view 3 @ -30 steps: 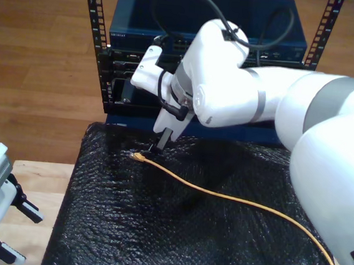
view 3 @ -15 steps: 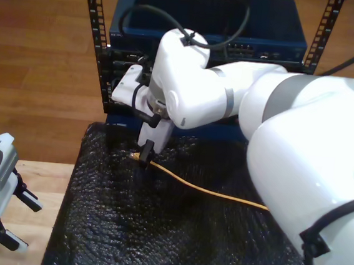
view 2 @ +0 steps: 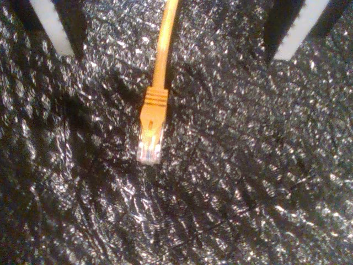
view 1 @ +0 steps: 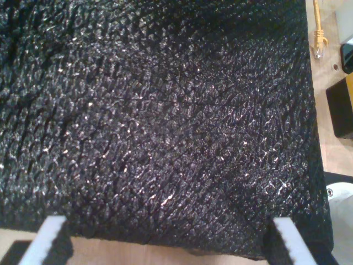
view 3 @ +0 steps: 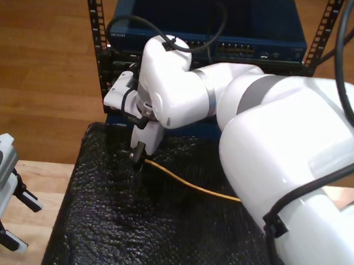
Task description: Grab the cable and plug it in
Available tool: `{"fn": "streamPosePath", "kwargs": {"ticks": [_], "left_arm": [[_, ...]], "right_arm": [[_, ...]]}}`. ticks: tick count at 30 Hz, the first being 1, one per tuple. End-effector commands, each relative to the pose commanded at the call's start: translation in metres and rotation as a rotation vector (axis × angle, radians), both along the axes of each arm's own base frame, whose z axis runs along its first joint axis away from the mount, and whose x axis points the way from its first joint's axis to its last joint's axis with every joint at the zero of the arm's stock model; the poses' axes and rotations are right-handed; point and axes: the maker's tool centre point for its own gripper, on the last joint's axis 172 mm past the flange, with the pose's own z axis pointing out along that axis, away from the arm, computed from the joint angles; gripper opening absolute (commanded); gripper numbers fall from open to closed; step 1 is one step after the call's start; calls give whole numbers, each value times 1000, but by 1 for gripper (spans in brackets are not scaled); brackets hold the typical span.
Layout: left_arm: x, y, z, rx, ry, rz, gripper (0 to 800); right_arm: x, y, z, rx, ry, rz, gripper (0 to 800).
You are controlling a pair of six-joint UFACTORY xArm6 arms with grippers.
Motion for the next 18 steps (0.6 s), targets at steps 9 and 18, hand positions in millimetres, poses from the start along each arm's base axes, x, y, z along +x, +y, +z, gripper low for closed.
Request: {"fn": "streamPosePath", "kwargs": {"ticks": [9, 18], "left_arm": [[0, 0, -1, -2, 4, 0, 800], [0, 0, -3, -6, 10, 0, 800]], "right_arm": [[10, -15, -3, -98, -11, -85, 759], [-3, -15, -14, -169, 75, -130, 760]]}}
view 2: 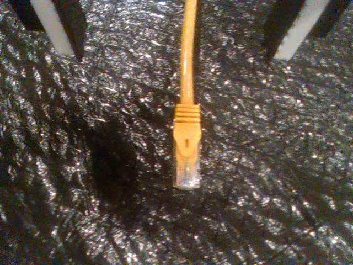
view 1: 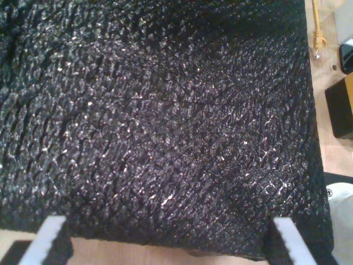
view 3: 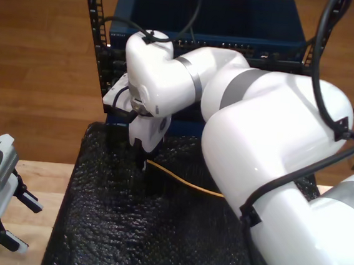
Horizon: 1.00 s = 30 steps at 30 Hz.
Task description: Grab the cable and plug it in
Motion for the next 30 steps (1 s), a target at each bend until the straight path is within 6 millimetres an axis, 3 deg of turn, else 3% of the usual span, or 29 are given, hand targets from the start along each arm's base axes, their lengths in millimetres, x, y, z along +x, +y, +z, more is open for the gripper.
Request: {"fn": "streamPosePath", "kwargs": {"ticks": [6, 22, 30], "left_arm": [[0, 0, 0, 0, 0, 0, 800], [0, 0, 0, -1, 1, -1, 800], [0, 0, 0, -1, 0, -2, 800]], "right_arm": [[-4, 7, -3, -5, 5, -2, 750], [3, 13, -11, -6, 1, -33, 468], [8, 17, -14, -4, -4, -31, 406]]}}
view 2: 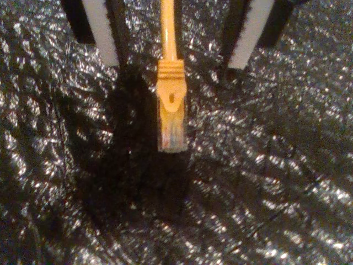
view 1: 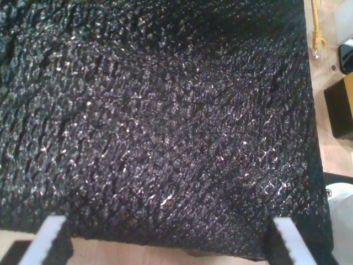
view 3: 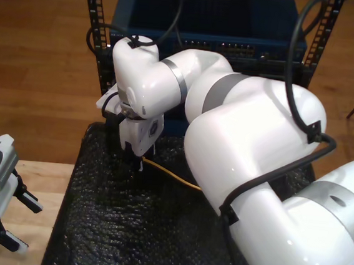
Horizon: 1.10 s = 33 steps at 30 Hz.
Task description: Grab the cable and plug it in
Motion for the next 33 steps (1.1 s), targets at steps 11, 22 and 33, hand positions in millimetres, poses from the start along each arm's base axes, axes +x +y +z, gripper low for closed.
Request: {"fn": "streamPosePath", "kwargs": {"ticks": [11, 22, 33], "left_arm": [[0, 0, 0, 0, 0, 0, 800], [0, 0, 0, 0, 0, 2, 800], [0, 1, 0, 1, -2, 0, 800]], "right_arm": [[2, -1, -2, -5, -2, 0, 297], [4, 1, 1, -3, -12, 2, 264], [6, 1, 3, -1, -16, 4, 264]]}}
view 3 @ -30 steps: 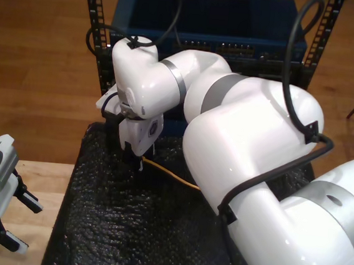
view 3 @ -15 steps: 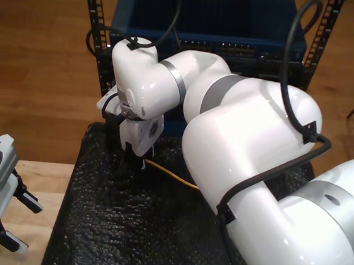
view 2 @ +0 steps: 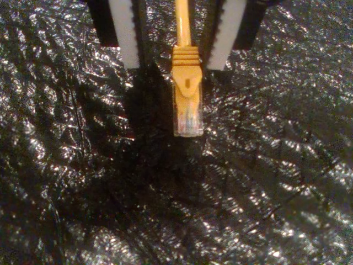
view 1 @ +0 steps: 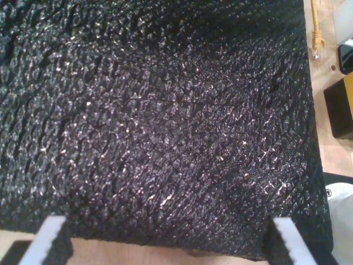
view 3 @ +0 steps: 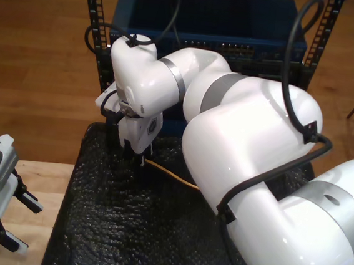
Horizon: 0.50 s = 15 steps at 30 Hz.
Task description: Grab the cable and plug it in
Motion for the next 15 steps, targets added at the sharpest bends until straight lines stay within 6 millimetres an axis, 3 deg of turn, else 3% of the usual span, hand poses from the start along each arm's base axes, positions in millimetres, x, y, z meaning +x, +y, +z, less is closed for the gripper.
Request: {"fn": "streamPosePath", "kwargs": {"ticks": [11, 15], "left_arm": [[0, 0, 0, 0, 0, 0, 800], [0, 0, 0, 0, 0, 0, 800]], "right_arm": [[0, 0, -4, -1, 3, -1, 245], [2, 2, 0, 3, -4, 0, 195]]}}
